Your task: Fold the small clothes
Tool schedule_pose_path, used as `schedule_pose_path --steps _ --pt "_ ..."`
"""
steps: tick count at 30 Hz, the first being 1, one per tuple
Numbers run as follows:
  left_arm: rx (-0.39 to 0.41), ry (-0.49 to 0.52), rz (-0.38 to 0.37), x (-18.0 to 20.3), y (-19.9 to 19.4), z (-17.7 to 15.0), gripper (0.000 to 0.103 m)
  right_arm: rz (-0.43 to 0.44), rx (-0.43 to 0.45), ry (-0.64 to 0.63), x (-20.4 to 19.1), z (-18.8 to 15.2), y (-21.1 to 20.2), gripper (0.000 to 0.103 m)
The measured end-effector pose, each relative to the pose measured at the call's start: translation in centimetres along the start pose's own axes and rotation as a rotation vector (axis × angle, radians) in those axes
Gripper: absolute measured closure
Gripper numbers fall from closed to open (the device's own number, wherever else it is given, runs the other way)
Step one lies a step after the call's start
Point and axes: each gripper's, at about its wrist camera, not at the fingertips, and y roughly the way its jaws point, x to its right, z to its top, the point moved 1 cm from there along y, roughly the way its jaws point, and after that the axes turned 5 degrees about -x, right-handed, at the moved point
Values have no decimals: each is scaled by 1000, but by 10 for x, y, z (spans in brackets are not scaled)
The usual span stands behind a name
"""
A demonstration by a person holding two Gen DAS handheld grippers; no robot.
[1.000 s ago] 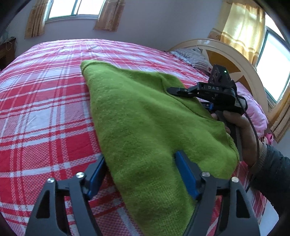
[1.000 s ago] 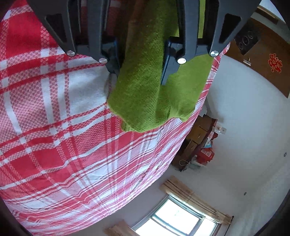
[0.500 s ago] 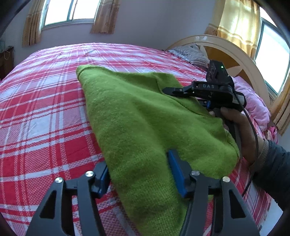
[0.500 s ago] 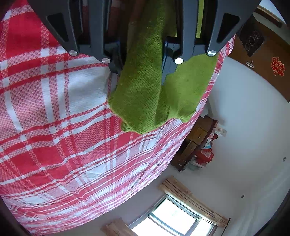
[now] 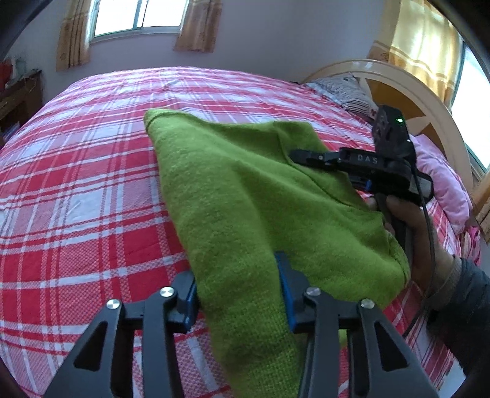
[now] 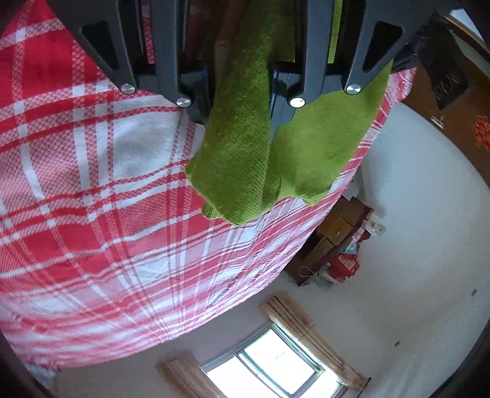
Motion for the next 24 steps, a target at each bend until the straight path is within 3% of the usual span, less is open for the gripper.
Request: schedule_pose_path --steps 7,12,24 --pt "-13 6 24 7 -9 1 62 -68 30 -35 -17 -6 -10 77" --pt "-9 19 58 13 -22 -5 63 -49 55 -35 -29 -15 -24 77" --pt "54 26 51 12 -70 -27 64 -1 66 -58 -77 -40 -38 77"
